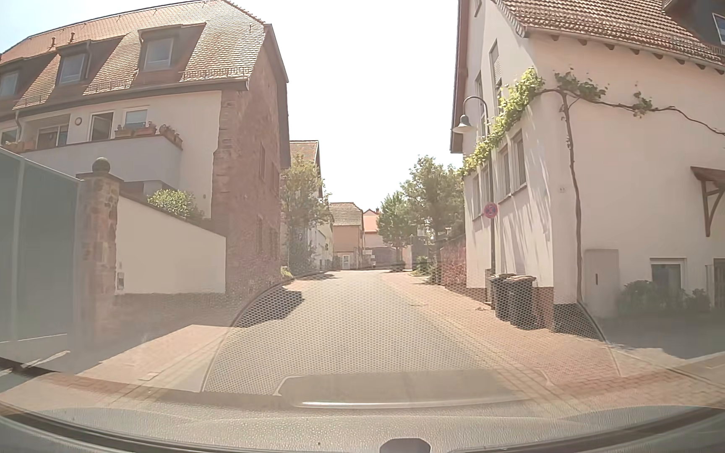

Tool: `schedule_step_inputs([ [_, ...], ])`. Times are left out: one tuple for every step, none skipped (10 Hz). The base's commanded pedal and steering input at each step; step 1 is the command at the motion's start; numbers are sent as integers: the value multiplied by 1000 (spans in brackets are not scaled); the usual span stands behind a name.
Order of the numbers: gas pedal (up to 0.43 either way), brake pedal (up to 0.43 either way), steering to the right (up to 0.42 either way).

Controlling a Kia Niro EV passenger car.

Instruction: Follow the waypoints while adhering to traffic rules and regulations

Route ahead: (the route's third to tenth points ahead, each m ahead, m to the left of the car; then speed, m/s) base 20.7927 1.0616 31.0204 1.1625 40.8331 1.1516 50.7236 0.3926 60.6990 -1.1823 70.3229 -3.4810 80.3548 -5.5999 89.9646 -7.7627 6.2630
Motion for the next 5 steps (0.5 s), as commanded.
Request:
schedule_step_inputs([
  [157,0,-16],
  [150,0,-11],
  [150,0,-8],
  [138,0,-6],
  [138,0,-5],
])
